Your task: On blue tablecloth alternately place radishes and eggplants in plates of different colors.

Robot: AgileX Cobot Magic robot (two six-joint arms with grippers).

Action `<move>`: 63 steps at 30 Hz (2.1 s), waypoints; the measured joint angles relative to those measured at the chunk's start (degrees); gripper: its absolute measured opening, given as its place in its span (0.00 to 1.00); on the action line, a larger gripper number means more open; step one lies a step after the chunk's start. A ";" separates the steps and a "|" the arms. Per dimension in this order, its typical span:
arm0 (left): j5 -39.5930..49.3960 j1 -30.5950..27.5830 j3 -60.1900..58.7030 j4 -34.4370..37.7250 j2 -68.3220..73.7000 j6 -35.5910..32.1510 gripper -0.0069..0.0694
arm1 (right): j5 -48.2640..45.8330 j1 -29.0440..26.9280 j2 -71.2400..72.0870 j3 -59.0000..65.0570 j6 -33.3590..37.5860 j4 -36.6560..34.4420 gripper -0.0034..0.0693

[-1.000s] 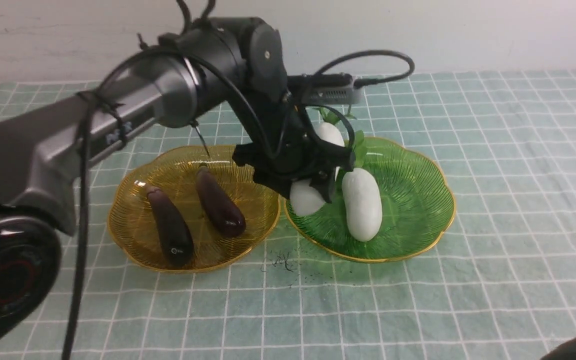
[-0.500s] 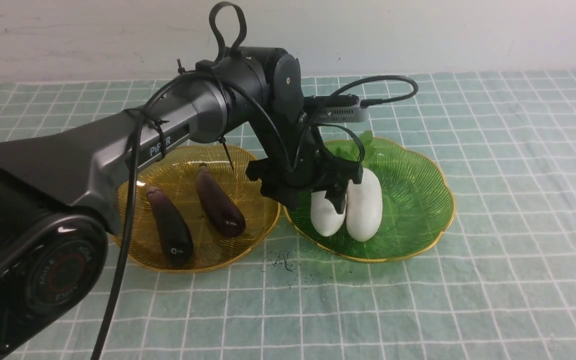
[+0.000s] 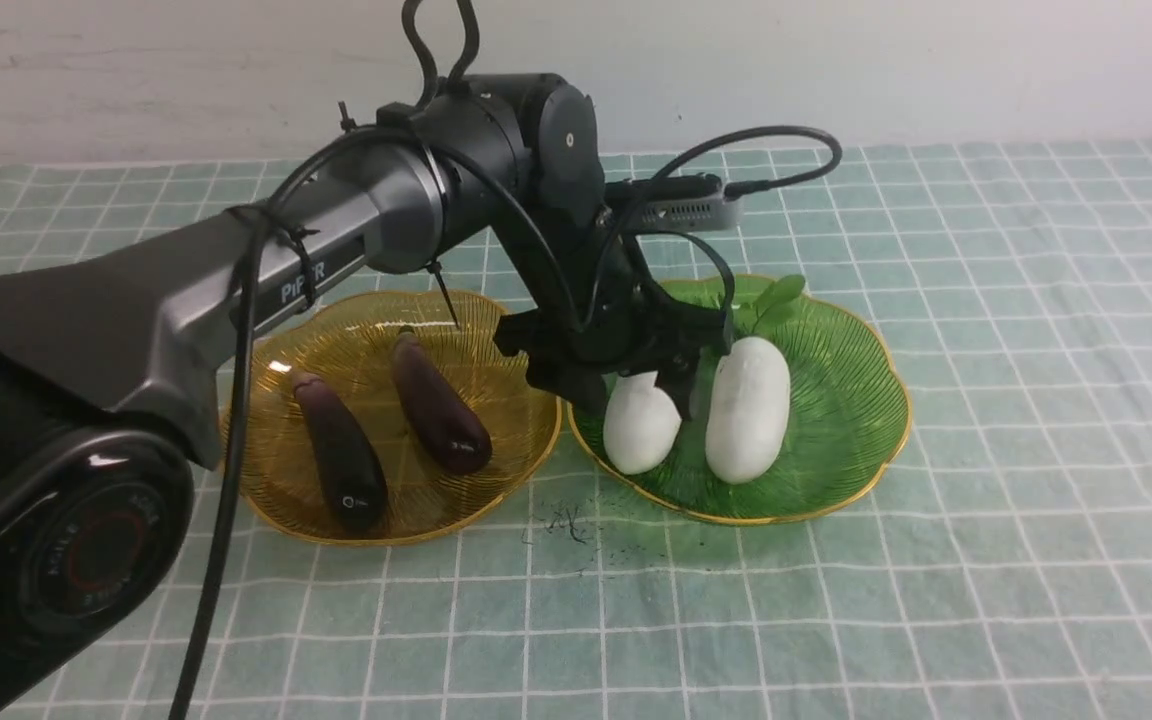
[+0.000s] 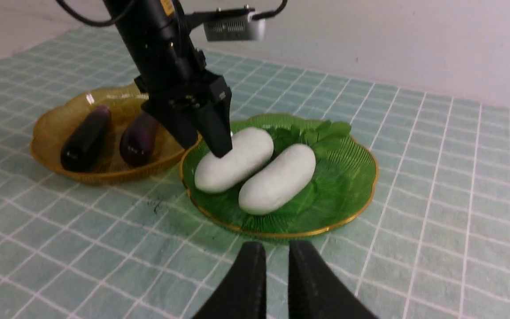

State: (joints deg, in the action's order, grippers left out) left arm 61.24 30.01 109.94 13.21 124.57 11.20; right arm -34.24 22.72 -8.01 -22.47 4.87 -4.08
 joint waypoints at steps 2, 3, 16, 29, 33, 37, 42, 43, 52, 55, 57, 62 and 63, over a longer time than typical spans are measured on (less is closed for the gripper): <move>0.15 0.00 0.06 0.09 -0.40 -0.06 0.68 | 3.76 0.00 -0.02 0.65 0.00 0.00 0.05; 0.29 0.00 0.06 0.11 -0.51 -0.06 0.62 | 5.40 0.00 -0.02 0.76 0.00 0.00 0.04; 4.65 0.00 0.06 0.16 -0.51 -7.08 0.09 | 6.96 0.00 -0.02 0.75 0.00 0.05 0.03; 6.14 -0.06 0.06 0.16 -0.51 -7.47 0.08 | 6.96 0.00 -0.02 0.84 -0.68 0.05 0.03; 6.56 -0.06 0.06 0.16 -0.51 -7.47 0.08 | 7.26 -0.06 1.73 3.07 -0.84 0.05 0.03; 6.56 -0.06 0.06 0.10 -0.51 -7.54 0.08 | 7.32 -2.68 4.68 7.07 -0.92 0.05 0.03; 6.72 -0.06 0.06 -1.01 -0.80 -7.58 0.08 | 7.38 -10.14 8.35 13.31 -0.99 0.05 0.03; 7.13 -0.06 0.06 -1.68 -1.23 -7.58 0.08 | 7.38 -11.68 8.46 14.55 -0.99 0.05 0.03; 9.23 -0.06 0.06 -6.73 -9.91 -7.60 0.08 | 7.21 -18.95 8.56 21.94 -0.99 0.05 0.03; 9.44 -0.06 0.06 -9.43 -15.04 -7.77 0.08 | 9.00 -19.28 8.63 23.17 -0.99 -0.01 0.03; 9.54 -0.06 0.06 -10.51 -16.92 -7.78 0.08 | 9.78 -19.34 8.63 23.28 -0.99 -0.01 0.03; 10.35 -0.06 0.06 -12.21 -23.39 -7.78 0.08 | 10.78 -19.40 8.68 23.45 -0.99 0.26 0.03; 10.53 -0.06 0.06 -12.27 -24.68 -7.78 0.08 | 10.93 -19.46 8.68 23.47 -0.99 0.38 0.03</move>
State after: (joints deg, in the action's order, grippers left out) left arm 71.76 29.96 110.00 0.94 99.89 3.43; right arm -23.31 3.26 0.67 1.00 3.88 -3.70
